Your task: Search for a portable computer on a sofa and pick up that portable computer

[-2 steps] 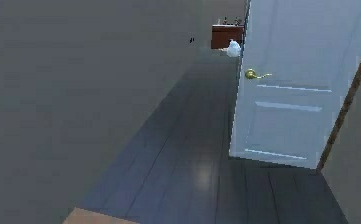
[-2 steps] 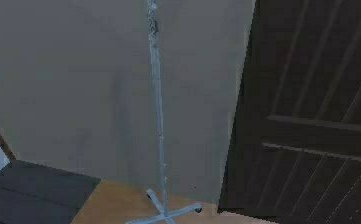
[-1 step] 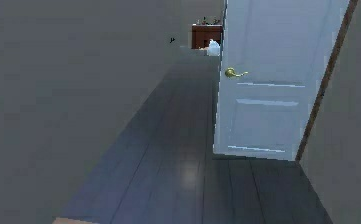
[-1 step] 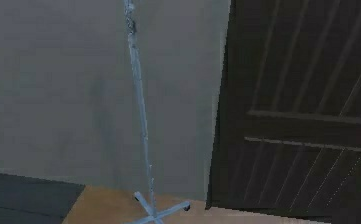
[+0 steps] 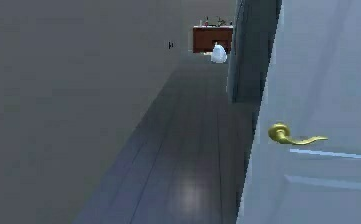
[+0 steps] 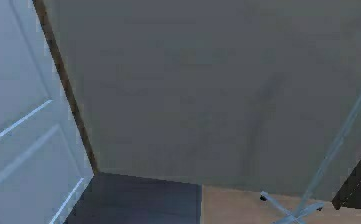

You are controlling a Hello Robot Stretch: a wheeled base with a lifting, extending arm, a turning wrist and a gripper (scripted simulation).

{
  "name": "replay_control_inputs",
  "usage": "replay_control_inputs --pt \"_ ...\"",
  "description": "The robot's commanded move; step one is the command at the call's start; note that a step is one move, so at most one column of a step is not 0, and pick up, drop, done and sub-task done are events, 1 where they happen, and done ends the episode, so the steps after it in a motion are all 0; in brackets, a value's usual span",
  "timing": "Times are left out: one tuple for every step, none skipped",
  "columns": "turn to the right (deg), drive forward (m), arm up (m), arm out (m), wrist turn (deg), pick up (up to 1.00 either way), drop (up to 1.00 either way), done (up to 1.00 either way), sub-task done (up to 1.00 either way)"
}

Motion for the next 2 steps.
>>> replay_control_inputs --pt "0.0 0.65 0.0 0.0 0.0 0.0 0.0 0.0 0.0" --pt "6.0 0.0 0.0 0.0 0.0 0.0 0.0 0.0 0.0"
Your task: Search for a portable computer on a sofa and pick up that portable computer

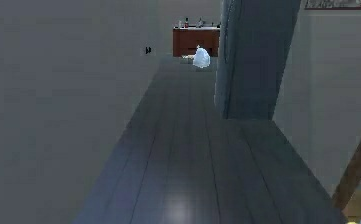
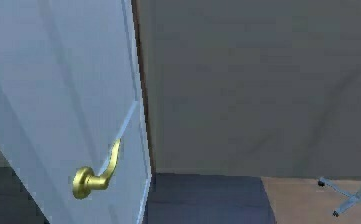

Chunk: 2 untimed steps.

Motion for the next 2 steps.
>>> replay_control_inputs --pt "0.0 1.0 0.0 0.0 0.0 0.0 0.0 0.0 0.0" --pt "0.0 1.0 0.0 0.0 0.0 0.0 0.0 0.0 0.0"
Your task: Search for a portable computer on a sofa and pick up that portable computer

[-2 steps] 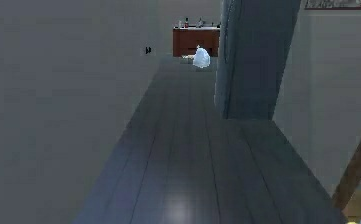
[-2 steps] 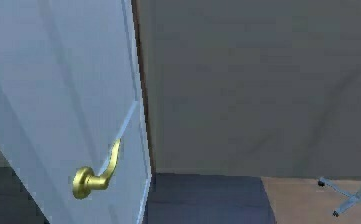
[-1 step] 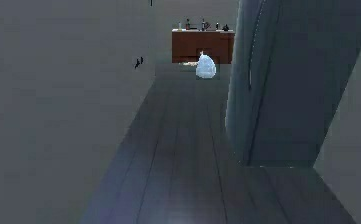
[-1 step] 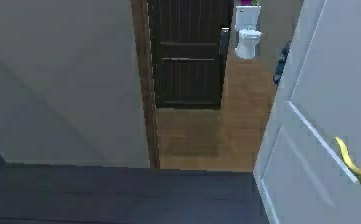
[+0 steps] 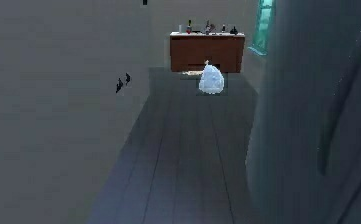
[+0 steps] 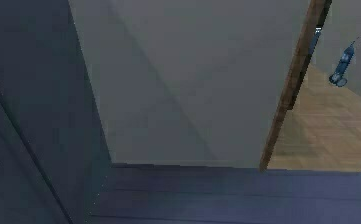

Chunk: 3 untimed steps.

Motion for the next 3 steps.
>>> replay_control_inputs --pt "3.0 0.0 0.0 0.0 0.0 0.0 0.0 0.0 0.0" --pt "45.0 0.0 0.0 0.0 0.0 0.0 0.0 0.0 0.0" --pt "0.0 0.2 0.0 0.0 0.0 0.0 0.0 0.0 0.0"
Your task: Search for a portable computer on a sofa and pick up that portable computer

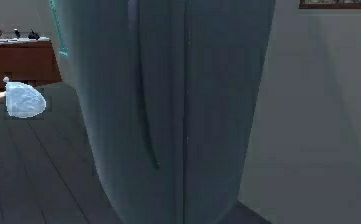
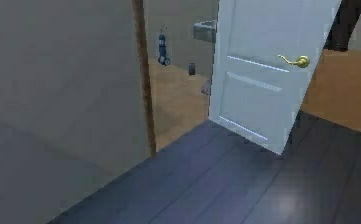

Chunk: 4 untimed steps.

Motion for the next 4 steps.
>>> replay_control_inputs --pt "-45.0 0.0 0.0 0.0 0.0 0.0 0.0 0.0 0.0" --pt "-6.0 0.0 0.0 0.0 0.0 0.0 0.0 0.0 0.0" --pt "0.0 1.0 0.0 0.0 0.0 0.0 0.0 0.0 0.0" --pt "0.0 0.4 0.0 0.0 0.0 0.0 0.0 0.0 0.0"
